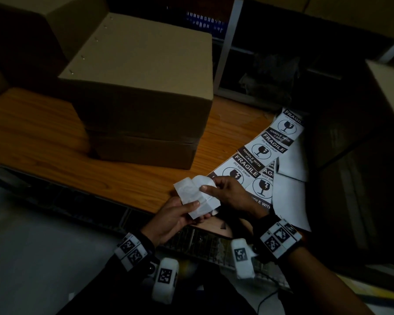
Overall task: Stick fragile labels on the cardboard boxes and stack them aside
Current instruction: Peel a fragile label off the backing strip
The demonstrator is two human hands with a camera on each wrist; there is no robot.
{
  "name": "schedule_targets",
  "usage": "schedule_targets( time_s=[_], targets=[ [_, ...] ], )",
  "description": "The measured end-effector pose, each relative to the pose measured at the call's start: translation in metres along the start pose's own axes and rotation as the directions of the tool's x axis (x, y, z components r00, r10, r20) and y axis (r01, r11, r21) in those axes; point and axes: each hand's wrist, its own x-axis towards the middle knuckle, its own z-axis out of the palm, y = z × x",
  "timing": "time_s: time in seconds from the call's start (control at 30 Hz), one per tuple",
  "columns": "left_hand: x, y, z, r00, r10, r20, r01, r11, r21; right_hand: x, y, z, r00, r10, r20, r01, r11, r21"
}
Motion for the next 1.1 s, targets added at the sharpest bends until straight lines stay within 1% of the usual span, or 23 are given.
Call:
schedule_targets(
  time_s=[0.13, 0.3, 0.4, 0.47, 0.53, 0.6, 0.67, 0.7, 0.73, 0.77, 0.8, 0.87, 0.9, 0.93, 0.97, 1.0, 1.07, 1.1],
  targets=[
    [0.001, 0.002, -0.003, 0.998, -0.048, 0.032, 0.048, 0.999, -0.018, 0.003, 0.001, -0.006, 0.999, 0.012, 0.046, -0.01, 1.0, -0.029],
    [0.002, 0.008, -0.005, 0.994, -0.088, 0.068, 0.091, 0.995, -0.045, 0.007, -0.005, -0.011, 0.999, 0.005, 0.042, 0.0, 0.994, -0.109],
    [0.003, 0.011, -0.004, 0.993, -0.097, 0.061, 0.101, 0.993, -0.064, 0.007, -0.007, -0.011, 0.999, -0.011, 0.039, 0.015, 0.994, -0.104],
    [0.003, 0.011, -0.003, 0.994, -0.102, 0.049, 0.103, 0.994, -0.033, 0.003, -0.01, -0.014, 0.999, 0.01, 0.031, -0.008, 0.998, -0.063],
    [0.004, 0.01, -0.002, 0.994, -0.103, 0.031, 0.103, 0.995, 0.0, -0.004, -0.01, -0.019, 0.991, 0.077, 0.11, -0.076, 0.997, -0.014],
    [0.005, 0.009, -0.002, 0.995, -0.102, 0.023, 0.102, 0.995, -0.002, -0.011, -0.011, -0.024, 0.964, 0.169, 0.204, -0.181, 0.982, 0.045],
    [0.005, 0.008, -0.003, 0.995, -0.096, 0.008, 0.096, 0.995, -0.039, -0.015, -0.011, -0.035, 0.93, 0.284, 0.235, -0.333, 0.92, 0.207],
    [0.004, 0.008, -0.005, 0.996, -0.093, -0.004, 0.092, 0.994, -0.058, -0.016, -0.013, -0.042, 0.923, 0.309, 0.23, -0.369, 0.883, 0.291],
    [0.003, 0.008, -0.007, 0.996, -0.088, -0.015, 0.087, 0.994, -0.063, -0.016, -0.015, -0.048, 0.924, 0.315, 0.218, -0.375, 0.858, 0.351],
    [0.002, 0.009, -0.007, 0.996, -0.083, -0.021, 0.082, 0.995, -0.052, -0.017, -0.018, -0.052, 0.93, 0.313, 0.193, -0.364, 0.859, 0.36],
    [0.002, 0.009, -0.007, 0.997, -0.076, -0.024, 0.075, 0.997, -0.035, -0.02, -0.022, -0.052, 0.942, 0.3, 0.151, -0.334, 0.885, 0.323],
    [0.002, 0.007, -0.003, 0.998, -0.054, -0.035, 0.055, 0.998, 0.019, -0.023, -0.023, -0.041, 0.972, 0.233, 0.014, -0.233, 0.963, 0.139],
    [0.003, 0.005, -0.001, 0.998, -0.039, -0.044, 0.041, 0.998, 0.048, -0.025, -0.022, -0.031, 0.984, 0.169, -0.051, -0.169, 0.986, 0.013],
    [0.003, 0.003, 0.001, 0.998, -0.022, -0.058, 0.026, 0.997, 0.071, -0.026, -0.018, -0.02, 0.99, 0.102, -0.102, -0.113, 0.987, -0.111],
    [0.003, 0.001, 0.003, 0.997, -0.001, -0.076, 0.008, 0.996, 0.088, -0.025, -0.012, -0.01, 0.989, 0.046, -0.14, -0.073, 0.978, -0.195],
    [0.003, -0.001, 0.004, 0.995, 0.02, -0.101, -0.01, 0.995, 0.098, -0.024, -0.005, 0.0, 0.983, 0.011, -0.181, -0.051, 0.974, -0.221],
    [0.0, -0.006, 0.003, 0.986, 0.054, -0.155, -0.041, 0.996, 0.085, -0.025, 0.009, 0.018, 0.965, -0.057, -0.256, 0.01, 0.983, -0.182],
    [-0.002, -0.008, 0.003, 0.98, 0.067, -0.186, -0.055, 0.996, 0.068, -0.025, 0.016, 0.025, 0.951, -0.108, -0.288, 0.049, 0.977, -0.207]
  ],
)
